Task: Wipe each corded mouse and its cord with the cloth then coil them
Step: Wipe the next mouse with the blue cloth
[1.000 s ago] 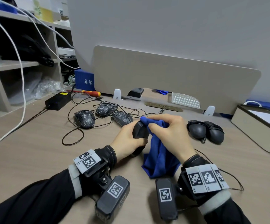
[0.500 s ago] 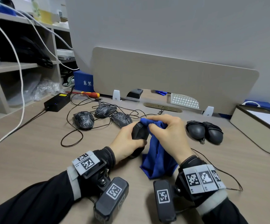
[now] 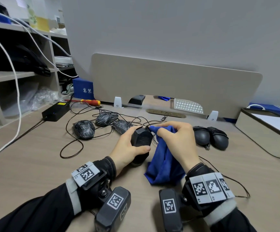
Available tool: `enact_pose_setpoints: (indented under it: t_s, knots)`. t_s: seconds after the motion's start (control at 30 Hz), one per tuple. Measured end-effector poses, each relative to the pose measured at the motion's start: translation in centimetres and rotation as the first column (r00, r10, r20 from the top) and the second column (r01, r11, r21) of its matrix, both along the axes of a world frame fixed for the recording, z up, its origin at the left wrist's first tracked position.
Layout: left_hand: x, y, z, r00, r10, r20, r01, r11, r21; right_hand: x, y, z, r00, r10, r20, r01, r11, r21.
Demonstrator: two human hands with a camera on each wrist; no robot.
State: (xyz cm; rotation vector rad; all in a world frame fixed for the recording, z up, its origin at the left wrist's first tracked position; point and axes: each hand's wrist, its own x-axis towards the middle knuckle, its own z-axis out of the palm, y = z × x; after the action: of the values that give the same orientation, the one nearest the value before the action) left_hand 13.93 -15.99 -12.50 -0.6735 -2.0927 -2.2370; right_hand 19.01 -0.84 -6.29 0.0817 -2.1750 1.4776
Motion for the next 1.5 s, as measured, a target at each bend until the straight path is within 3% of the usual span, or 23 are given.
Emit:
enact_pose_setpoints:
  t_s: [0.13,0.23,0.3,0.37,0.43,0.6,0.73,0.9,1.03,1.17,1.33,1.43,1.5]
  knots:
    - [0.1,-0.1,0.1,1.0,-0.02,0.009,0.02,0.999,0.037,0.6,-0.3,0.4,0.993,0.116,-0.007,-0.116,0.993,0.005]
    - [0.1,-0.2,0.0,1.0,-0.015,0.004,0.015,0.999,0.03,0.4,0.5,0.3,0.999,-0.038,-0.002,0.038,0.988,0.148]
    - [0.2,-0.1,0.0,1.0,-0.013,0.006,0.013,0.999,0.041,0.3,0.8,0.5,0.995,-0.095,-0.027,0.098,0.987,0.126]
    - [0.2,-0.1,0.1,1.0,-0.023,0.021,0.022,0.998,0.058,0.5,0.5,0.8,0.999,0.005,-0.053,-0.003,0.999,0.041]
    - [0.3,-0.1,0.2,0.999,-0.03,0.043,0.026,0.996,0.083,0.6,0.2,0.7,0.993,0.112,-0.041,-0.109,0.992,0.062]
    - [0.2,0.0,0.1,0.995,-0.045,0.086,0.038,0.996,0.084,0.2,1.0,0.4,0.999,0.006,-0.048,0.0,0.994,0.112]
    - [0.1,0.0,0.1,0.996,-0.036,0.077,0.03,0.997,0.07,0.5,0.4,0.6,0.993,0.101,-0.062,-0.092,0.988,0.125]
    - [0.2,0.0,0.0,0.994,-0.051,0.1,0.041,0.994,0.098,0.1,0.9,0.3,0.995,-0.024,-0.101,0.046,0.975,0.216]
    - [0.3,0.2,0.2,0.986,-0.096,0.135,0.074,0.985,0.158,0.1,0.7,0.2,0.995,0.064,-0.08,-0.045,0.974,0.223]
    - [0.3,0.1,0.3,0.976,-0.105,0.19,0.064,0.976,0.209,-0.2,1.2,0.0,0.996,-0.073,-0.047,0.084,0.945,0.317]
    - [0.3,0.0,0.4,0.986,-0.086,0.146,0.062,0.985,0.16,0.1,0.8,0.4,0.997,0.062,-0.042,-0.052,0.975,0.215]
    - [0.4,-0.3,0.6,0.997,-0.017,0.078,0.01,0.996,0.085,-0.1,0.9,0.0,0.999,-0.003,-0.038,0.012,0.967,0.255]
    - [0.5,-0.4,0.8,1.0,0.015,0.023,-0.016,0.999,0.05,-0.1,0.9,0.1,0.996,-0.022,-0.085,0.037,0.983,0.179]
